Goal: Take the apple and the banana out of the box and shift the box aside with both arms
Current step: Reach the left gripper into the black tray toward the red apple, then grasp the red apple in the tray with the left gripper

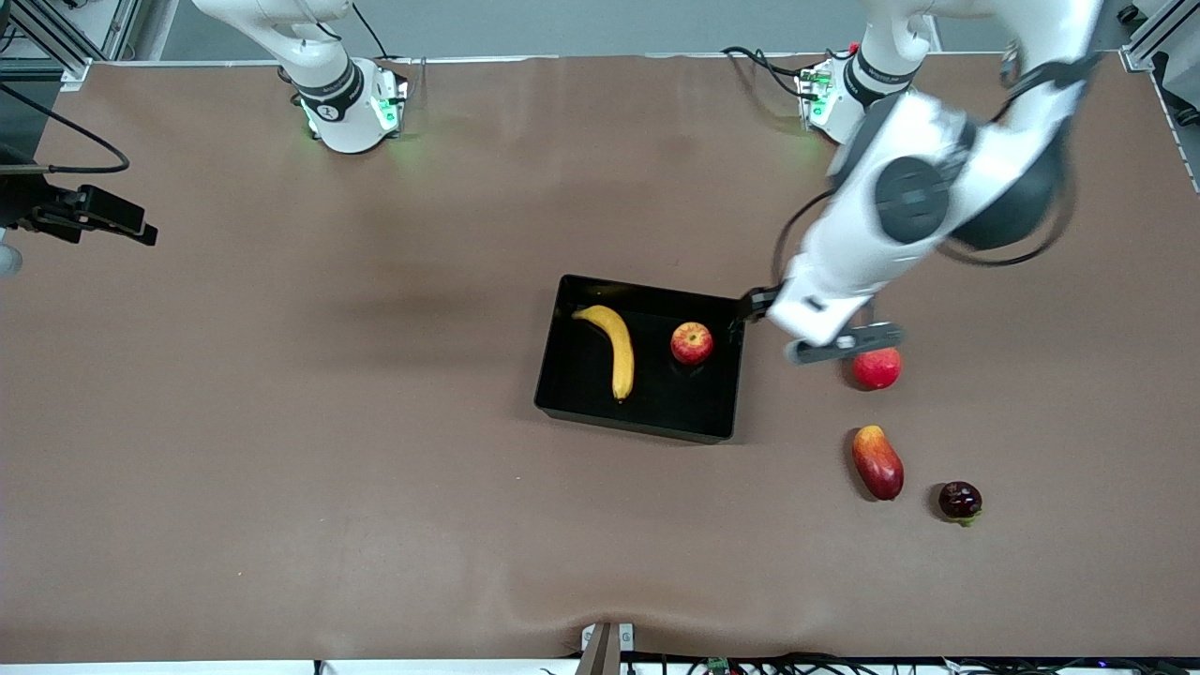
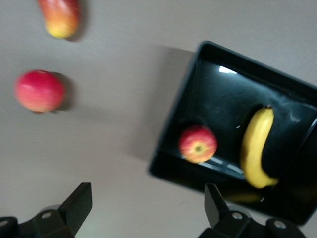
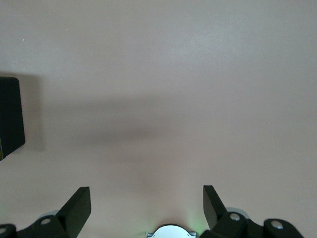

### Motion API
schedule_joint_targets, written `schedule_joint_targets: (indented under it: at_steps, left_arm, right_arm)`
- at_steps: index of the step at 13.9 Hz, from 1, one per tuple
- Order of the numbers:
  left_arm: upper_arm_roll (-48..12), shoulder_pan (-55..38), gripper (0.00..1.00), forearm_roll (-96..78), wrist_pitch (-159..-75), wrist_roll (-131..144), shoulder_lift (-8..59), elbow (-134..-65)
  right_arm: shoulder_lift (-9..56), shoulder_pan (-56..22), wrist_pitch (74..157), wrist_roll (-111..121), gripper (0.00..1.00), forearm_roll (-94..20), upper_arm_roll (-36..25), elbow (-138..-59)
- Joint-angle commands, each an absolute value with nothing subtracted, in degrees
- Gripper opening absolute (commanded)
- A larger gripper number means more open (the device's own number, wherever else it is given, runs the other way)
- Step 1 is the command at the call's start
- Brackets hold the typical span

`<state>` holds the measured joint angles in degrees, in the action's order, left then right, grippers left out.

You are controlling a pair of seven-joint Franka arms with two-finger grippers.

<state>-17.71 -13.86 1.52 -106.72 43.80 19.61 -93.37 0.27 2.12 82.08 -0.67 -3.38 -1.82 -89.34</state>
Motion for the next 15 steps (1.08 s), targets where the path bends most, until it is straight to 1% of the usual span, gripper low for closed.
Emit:
schedule_joint_targets:
  at_steps: [1,2,5,7,9,11,15]
  left_arm:
    - [-17.49,-17.04,1.0,2.81,-111.6,49.73,24.51,-92.02]
    - [-17.32,-18.53,1.0,3.33,-113.1,52.88,26.09,-92.02]
    - [-17.58,-21.17,1.0,10.27,-113.99,61.16,30.31,-92.02]
    - [-17.4,-22.84,1.0,10.46,-118.11,63.09,32.86,-92.98]
    - [-17.4,-22.94,1.0,13.25,-121.45,65.82,35.49,-93.34]
    - [-17.4,-23.03,1.0,15.37,-121.82,67.58,37.96,-93.34]
    - [-17.4,-22.94,1.0,17.93,-121.82,67.59,38.67,-95.44]
  right_arm:
    - [-0.18,2.64,81.47,-1.41,1.0,-3.34,-1.41,-89.21]
    - [-0.18,2.64,81.47,-1.41,1.0,-3.34,-1.41,-89.21]
    - [-0.18,2.72,81.47,-1.41,1.0,-3.34,-1.41,-89.12]
    - [-0.18,2.64,81.47,-1.41,1.0,-3.25,-1.41,-89.12]
    - [-0.18,2.64,81.47,-1.41,1.0,-3.25,-1.41,-89.12]
    - [-0.18,2.72,81.47,-1.41,1.0,-3.25,-1.41,-89.12]
    - [-0.18,2.72,81.47,-1.41,1.0,-3.25,-1.41,-89.12]
